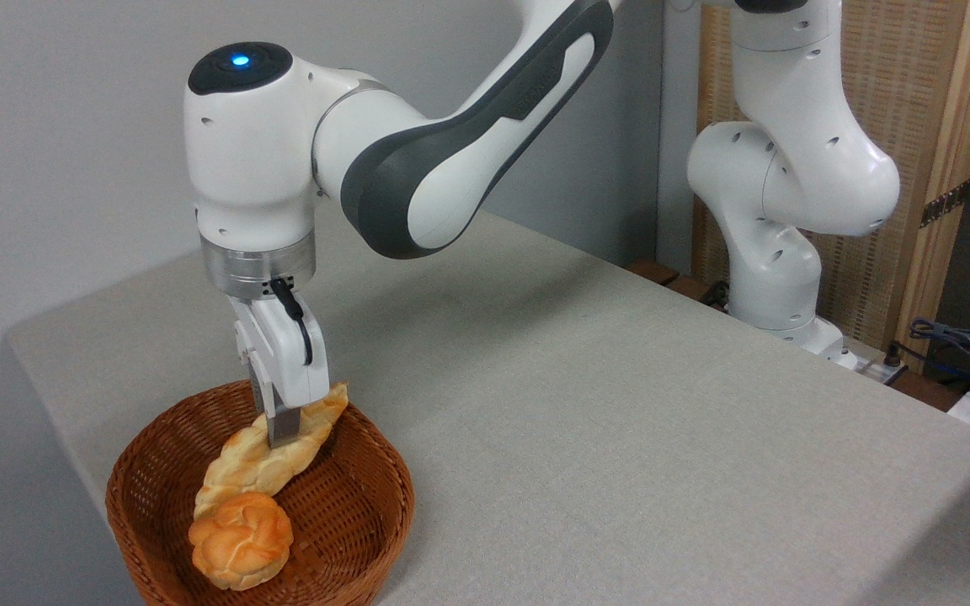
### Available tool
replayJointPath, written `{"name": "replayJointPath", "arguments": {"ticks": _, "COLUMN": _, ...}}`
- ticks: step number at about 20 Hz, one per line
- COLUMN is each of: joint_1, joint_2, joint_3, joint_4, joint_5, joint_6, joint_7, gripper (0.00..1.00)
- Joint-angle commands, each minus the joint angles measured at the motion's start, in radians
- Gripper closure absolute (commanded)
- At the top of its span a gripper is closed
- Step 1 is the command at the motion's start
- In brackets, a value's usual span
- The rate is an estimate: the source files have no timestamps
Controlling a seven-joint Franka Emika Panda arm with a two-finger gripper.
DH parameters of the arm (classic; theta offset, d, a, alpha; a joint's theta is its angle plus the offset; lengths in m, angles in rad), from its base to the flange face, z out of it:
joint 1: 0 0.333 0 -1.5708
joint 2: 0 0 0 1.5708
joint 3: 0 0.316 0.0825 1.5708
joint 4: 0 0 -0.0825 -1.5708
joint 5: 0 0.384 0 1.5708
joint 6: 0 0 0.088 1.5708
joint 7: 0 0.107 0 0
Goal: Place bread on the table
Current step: 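Lift the held bread roll up out of the basket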
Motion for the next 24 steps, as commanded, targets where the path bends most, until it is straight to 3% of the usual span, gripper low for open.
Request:
{"name": "replayJointPath", "arguments": {"ticks": 1, "joint_1": -0.002, "joint_2": -0.005, "joint_3": 0.003, "joint_4": 0.008, "joint_5": 0.004, "joint_6": -0.001, "joint_7": 0.002, "gripper": 0.97}}
{"name": "replayJointPath", "arguments": {"ticks": 10, "joint_1": 0.011, "joint_2": -0.077, "joint_3": 0.038, "joint_4": 0.008, "joint_5": -0.071, "joint_6": -0.019, "joint_7": -0.02, "gripper": 0.95}}
{"name": "replayJointPath", "arguments": {"ticks": 18, "joint_1": 0.011, "joint_2": -0.244, "joint_3": 0.079, "joint_4": -0.032, "joint_5": -0.069, "joint_6": -0.379, "joint_7": -0.012, "gripper": 0.92}}
{"name": "replayJointPath", "arguments": {"ticks": 23, "joint_1": 0.007, "joint_2": -0.322, "joint_3": 0.084, "joint_4": -0.148, "joint_5": -0.065, "joint_6": -0.436, "joint_7": -0.008, "gripper": 0.87}}
{"name": "replayJointPath", "arguments": {"ticks": 24, "joint_1": 0.007, "joint_2": -0.322, "joint_3": 0.084, "joint_4": -0.153, "joint_5": -0.063, "joint_6": -0.449, "joint_7": -0.006, "gripper": 0.77}}
